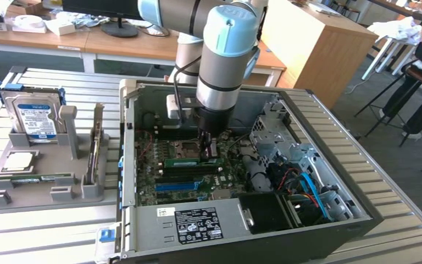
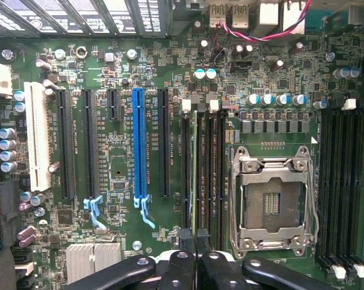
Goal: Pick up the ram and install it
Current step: 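Insert the ram into the slot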
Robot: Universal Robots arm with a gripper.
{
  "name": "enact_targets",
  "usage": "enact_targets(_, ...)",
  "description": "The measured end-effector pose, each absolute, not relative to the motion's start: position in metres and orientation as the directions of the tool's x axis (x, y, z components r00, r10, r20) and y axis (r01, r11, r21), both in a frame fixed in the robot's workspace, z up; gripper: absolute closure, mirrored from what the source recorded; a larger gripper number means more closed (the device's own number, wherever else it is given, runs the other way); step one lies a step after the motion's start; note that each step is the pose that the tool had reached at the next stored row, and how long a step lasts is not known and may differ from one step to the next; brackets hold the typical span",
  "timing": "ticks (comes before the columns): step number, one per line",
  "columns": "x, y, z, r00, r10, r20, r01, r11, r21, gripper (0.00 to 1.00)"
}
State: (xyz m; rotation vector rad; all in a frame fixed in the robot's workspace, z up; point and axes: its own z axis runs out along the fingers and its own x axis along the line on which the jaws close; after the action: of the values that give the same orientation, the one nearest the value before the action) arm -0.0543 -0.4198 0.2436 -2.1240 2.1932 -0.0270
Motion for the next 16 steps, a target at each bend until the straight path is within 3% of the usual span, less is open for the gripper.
enact_targets(16,-0.0527,-0.4199,0.2367,-0.03,-0.998,-0.05,-0.997,0.034,-0.066,0.88)
